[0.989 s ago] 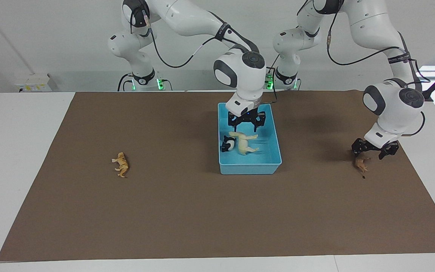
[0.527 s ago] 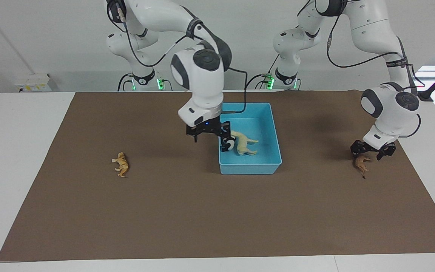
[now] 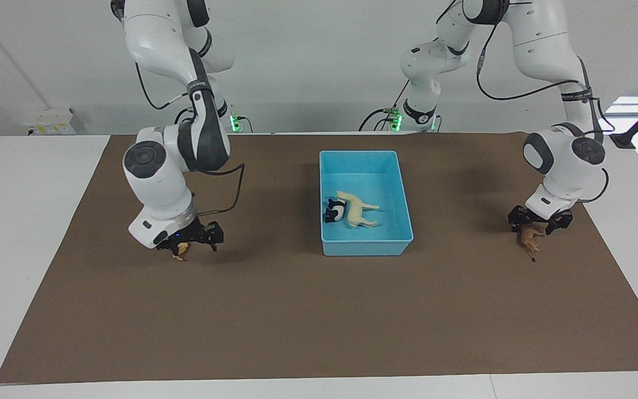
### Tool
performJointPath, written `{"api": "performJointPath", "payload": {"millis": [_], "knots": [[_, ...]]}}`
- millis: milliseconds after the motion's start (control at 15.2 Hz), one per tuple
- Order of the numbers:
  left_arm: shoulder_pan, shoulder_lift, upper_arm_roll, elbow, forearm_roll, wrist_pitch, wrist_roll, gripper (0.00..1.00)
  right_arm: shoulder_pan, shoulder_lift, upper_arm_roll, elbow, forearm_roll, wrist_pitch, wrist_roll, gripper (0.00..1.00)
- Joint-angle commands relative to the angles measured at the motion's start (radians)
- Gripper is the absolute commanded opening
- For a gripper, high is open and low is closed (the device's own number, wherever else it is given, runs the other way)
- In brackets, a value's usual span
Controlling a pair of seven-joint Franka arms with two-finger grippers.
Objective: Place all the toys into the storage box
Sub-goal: 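Grasp the dog with the left gripper while the right gripper grasps the tiger, then drop the brown dog into the box with the left gripper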
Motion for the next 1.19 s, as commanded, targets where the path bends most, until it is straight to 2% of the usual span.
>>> {"api": "performJointPath", "payload": {"millis": [0,66,132,396,593,659,725,791,857,989,1121], "knots": [[0.003,-0.005,-0.005,-0.017,0.018,0.018,-0.034,0.22,-0.047,-0.080,0.018,-0.137,0.002,0.076,-0.071,1.00],[0.004,-0.005,-0.005,-0.010,0.018,0.012,-0.034,0.10,-0.054,-0.080,0.018,-0.143,0.002,0.079,-0.077,1.00],[0.004,-0.005,-0.007,0.002,0.018,-0.006,-0.034,0.03,-0.055,-0.082,0.018,-0.145,0.002,0.078,-0.079,1.00],[-0.023,-0.011,-0.012,0.086,0.013,-0.152,-0.095,0.03,-0.058,-0.083,0.018,-0.163,0.002,0.085,-0.076,1.00],[-0.086,-0.100,-0.018,0.138,-0.010,-0.369,-0.221,0.03,-0.056,-0.079,0.019,-0.217,0.002,0.194,-0.071,0.99],[-0.137,-0.132,-0.022,0.176,-0.037,-0.469,-0.288,0.03,-0.058,-0.079,0.019,-0.227,0.002,0.208,-0.073,0.95],[-0.201,-0.157,-0.024,0.213,-0.062,-0.570,-0.380,0.03,-0.058,-0.079,0.019,-0.228,0.002,0.205,-0.077,0.80],[-0.270,-0.172,-0.025,0.236,-0.071,-0.635,-0.505,0.03,-0.058,-0.079,0.019,-0.226,0.002,0.204,-0.076,0.38],[-0.339,-0.181,-0.028,0.244,-0.082,-0.661,-0.634,0.04,-0.055,-0.079,0.018,-0.223,0.002,0.199,-0.070,0.00],[-0.495,-0.189,-0.030,0.235,-0.140,-0.654,-0.928,0.04,-0.055,-0.079,0.019,-0.217,0.002,0.188,-0.076,0.00],[-0.597,-0.195,-0.032,0.229,-0.145,-0.643,-1.092,0.05,-0.047,-0.080,0.018,-0.205,0.002,0.162,-0.076,0.00]]}}
